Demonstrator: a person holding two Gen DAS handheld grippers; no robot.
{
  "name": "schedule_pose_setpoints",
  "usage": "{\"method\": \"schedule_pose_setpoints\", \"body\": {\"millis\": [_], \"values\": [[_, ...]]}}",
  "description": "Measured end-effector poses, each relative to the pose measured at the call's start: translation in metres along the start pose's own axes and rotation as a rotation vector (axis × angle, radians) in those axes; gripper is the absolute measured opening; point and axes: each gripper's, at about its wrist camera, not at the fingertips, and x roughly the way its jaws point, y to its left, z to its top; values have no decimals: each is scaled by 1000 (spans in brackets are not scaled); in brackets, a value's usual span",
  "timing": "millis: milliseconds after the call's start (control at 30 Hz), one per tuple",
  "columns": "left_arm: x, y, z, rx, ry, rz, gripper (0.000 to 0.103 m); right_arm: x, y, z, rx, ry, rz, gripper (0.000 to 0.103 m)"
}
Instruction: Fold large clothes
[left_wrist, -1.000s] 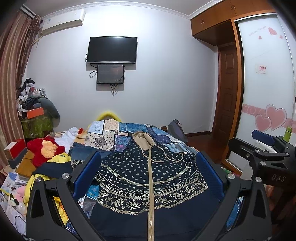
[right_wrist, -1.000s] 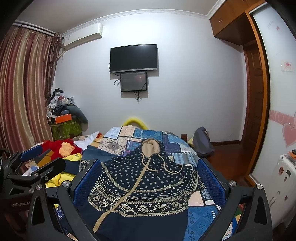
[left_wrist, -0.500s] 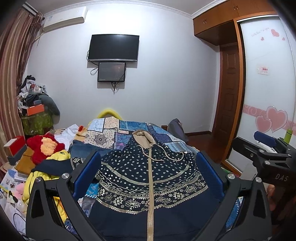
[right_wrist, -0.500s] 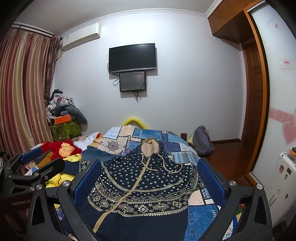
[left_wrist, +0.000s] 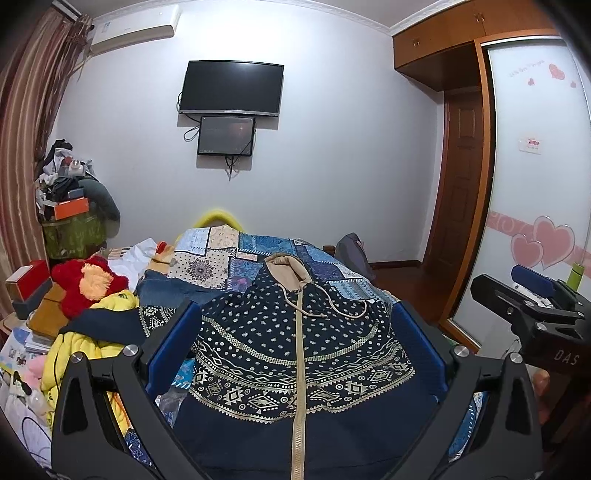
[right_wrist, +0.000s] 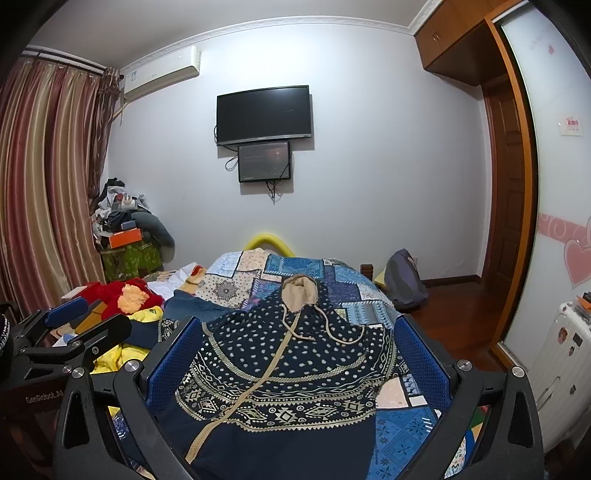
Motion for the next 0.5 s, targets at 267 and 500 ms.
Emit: {"method": "schedule_pose_setpoints", "body": {"millis": [267,500], "values": [[0,0,0,11,-5,4,103,0,0,0,1,0,1,103],[2,1,-1,10,-6,7,103,1,2,-1,1,5,2,103]]}}
